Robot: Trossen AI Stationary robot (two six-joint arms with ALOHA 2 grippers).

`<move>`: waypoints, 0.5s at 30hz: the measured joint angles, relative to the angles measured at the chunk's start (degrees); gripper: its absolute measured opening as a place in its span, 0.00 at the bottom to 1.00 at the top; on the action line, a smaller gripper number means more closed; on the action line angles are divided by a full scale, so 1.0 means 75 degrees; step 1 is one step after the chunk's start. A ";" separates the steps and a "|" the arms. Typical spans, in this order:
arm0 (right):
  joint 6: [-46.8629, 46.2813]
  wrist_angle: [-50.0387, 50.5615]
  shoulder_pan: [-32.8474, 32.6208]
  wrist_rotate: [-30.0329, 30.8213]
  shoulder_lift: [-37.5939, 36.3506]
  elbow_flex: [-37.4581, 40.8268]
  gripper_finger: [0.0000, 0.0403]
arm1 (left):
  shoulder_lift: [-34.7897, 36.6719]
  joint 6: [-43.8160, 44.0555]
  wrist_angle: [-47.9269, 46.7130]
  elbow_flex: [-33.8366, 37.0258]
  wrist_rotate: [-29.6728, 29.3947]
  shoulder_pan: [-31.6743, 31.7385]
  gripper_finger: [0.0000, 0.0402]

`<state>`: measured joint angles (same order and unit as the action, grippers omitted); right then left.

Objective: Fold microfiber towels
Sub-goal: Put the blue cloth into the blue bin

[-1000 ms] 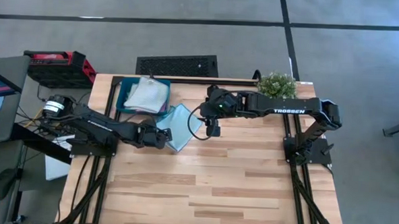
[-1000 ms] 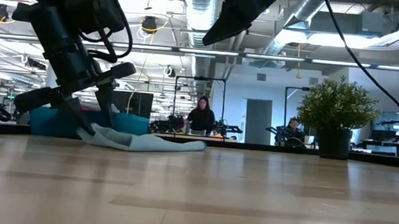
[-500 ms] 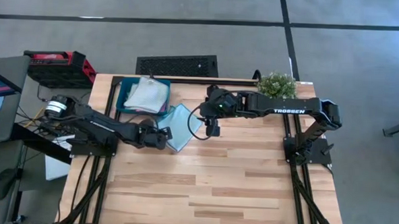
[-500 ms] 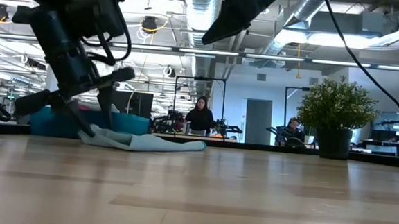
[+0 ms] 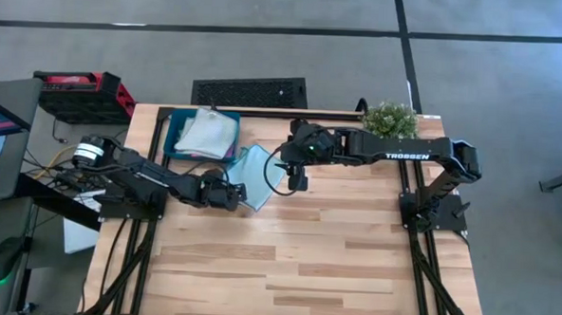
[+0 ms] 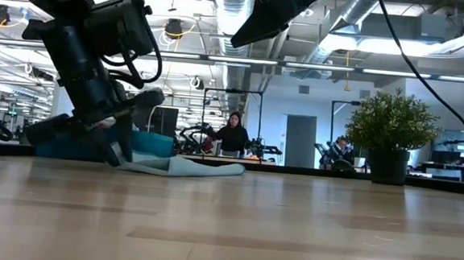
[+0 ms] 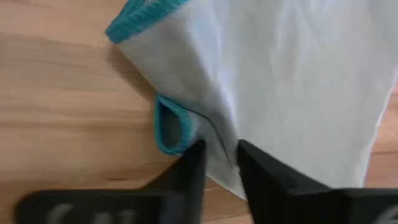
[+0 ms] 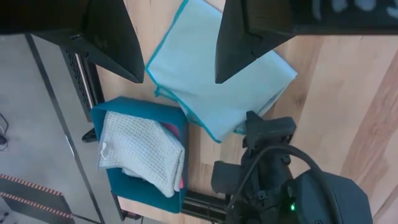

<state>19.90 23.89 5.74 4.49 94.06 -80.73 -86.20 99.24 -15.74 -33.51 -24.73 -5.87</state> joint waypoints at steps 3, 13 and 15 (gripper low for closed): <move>0.0000 -0.0060 0.0000 0.0000 0.0000 0.0000 0.55 | -0.0012 -0.0445 -0.0023 0.0013 0.0006 0.0054 0.07; 0.0000 -0.0060 0.0000 0.0000 0.0000 0.0000 0.55 | -0.0004 -0.2853 0.0549 -0.0201 0.0797 0.0476 0.00; 0.0000 -0.0060 0.0000 0.0000 0.0000 0.0000 0.55 | 0.0040 -0.3559 0.0548 -0.0457 0.0973 0.0600 0.00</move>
<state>19.90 23.44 5.74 4.49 94.06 -80.73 -85.91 72.54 -11.63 -36.93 -17.43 -1.37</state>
